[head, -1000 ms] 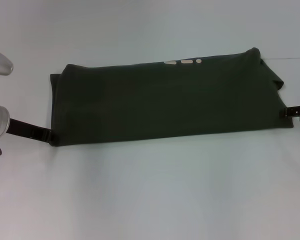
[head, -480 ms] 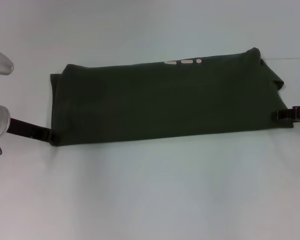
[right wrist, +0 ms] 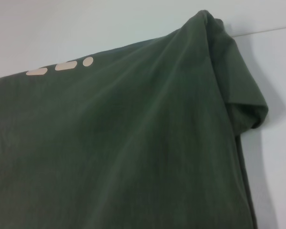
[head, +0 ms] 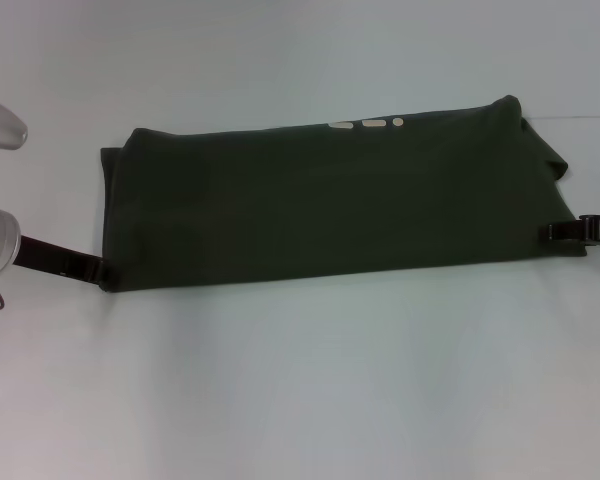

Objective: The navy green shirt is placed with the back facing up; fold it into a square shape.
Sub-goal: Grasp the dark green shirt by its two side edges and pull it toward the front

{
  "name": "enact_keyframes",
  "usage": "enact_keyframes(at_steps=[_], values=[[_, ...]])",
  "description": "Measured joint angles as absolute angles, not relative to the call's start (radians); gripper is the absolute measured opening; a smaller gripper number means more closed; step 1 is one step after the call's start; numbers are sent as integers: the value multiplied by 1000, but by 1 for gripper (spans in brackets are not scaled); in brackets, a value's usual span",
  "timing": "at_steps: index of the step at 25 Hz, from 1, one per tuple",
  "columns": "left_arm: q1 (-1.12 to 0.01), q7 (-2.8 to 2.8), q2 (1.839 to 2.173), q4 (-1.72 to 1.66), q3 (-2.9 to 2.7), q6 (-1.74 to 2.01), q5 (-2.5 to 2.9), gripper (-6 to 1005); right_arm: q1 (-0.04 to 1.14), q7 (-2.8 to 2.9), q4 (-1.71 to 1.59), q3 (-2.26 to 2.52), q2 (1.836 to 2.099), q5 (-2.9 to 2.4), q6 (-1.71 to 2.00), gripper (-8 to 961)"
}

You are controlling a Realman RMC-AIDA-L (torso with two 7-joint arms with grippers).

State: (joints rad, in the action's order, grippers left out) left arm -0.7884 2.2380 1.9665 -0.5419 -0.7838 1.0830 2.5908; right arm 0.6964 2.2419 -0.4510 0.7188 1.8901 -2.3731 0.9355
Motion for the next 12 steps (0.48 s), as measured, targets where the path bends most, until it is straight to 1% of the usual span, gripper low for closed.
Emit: enact_keyframes(at_steps=[5, 10, 12], values=[[-786, 2238, 1967, -545, -784, 1083, 2591, 36, 696, 2242, -443, 723, 1890, -2373, 926, 698], [-786, 2238, 1967, -545, -784, 1083, 2591, 37, 696, 2242, -442, 738, 1890, -2375, 925, 465], [-785, 2238, 1967, -545, -784, 1083, 2591, 37, 696, 2240, -444, 745, 1890, -2376, 925, 396]])
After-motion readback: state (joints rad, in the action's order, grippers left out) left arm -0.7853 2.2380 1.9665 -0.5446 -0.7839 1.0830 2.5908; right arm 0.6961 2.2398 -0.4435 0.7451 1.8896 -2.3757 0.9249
